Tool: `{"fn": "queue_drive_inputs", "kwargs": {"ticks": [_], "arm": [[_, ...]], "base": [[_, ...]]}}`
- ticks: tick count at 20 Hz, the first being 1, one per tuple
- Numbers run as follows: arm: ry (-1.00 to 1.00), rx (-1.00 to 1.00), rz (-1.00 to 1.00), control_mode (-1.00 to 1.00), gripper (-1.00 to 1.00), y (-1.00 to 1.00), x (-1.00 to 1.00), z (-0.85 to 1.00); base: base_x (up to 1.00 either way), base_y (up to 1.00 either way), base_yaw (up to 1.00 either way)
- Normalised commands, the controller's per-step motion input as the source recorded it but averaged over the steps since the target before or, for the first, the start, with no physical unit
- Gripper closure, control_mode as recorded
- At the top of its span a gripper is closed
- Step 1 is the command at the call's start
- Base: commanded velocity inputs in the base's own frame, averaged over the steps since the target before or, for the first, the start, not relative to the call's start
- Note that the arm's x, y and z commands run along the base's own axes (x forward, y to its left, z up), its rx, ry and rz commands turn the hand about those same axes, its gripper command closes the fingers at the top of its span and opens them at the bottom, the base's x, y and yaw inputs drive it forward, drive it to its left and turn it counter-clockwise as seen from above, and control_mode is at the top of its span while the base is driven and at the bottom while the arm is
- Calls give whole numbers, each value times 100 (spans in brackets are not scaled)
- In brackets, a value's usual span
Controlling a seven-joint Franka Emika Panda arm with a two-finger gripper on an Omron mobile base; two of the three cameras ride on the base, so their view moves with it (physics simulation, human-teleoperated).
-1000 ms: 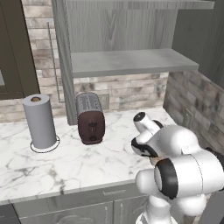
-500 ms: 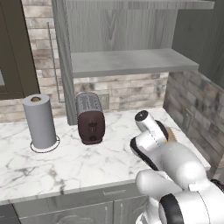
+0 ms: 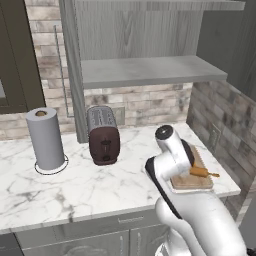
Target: Open the cabinet, retrieve the rolling pin, and place it next to the meat on the cutting board to prepare for tenderizing.
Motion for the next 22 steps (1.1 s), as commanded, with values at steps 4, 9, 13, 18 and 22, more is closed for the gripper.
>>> {"fn": "queue_drive_inputs", "kwargs": {"ticks": [4,9,13,18,22], "arm": [[-3,0,14,-100,-100,6,-44,22],[0,0,15,-100,-100,17,-52,24],[0,0,18,-100,-100,27,-44,36],[-2,0,17,-100,-100,22,-49,36],[-3,0,16,-100,-100,17,-57,36]], "base": [[0,0,0],[0,0,0],[0,0,0],[0,0,0],[0,0,0]]}}
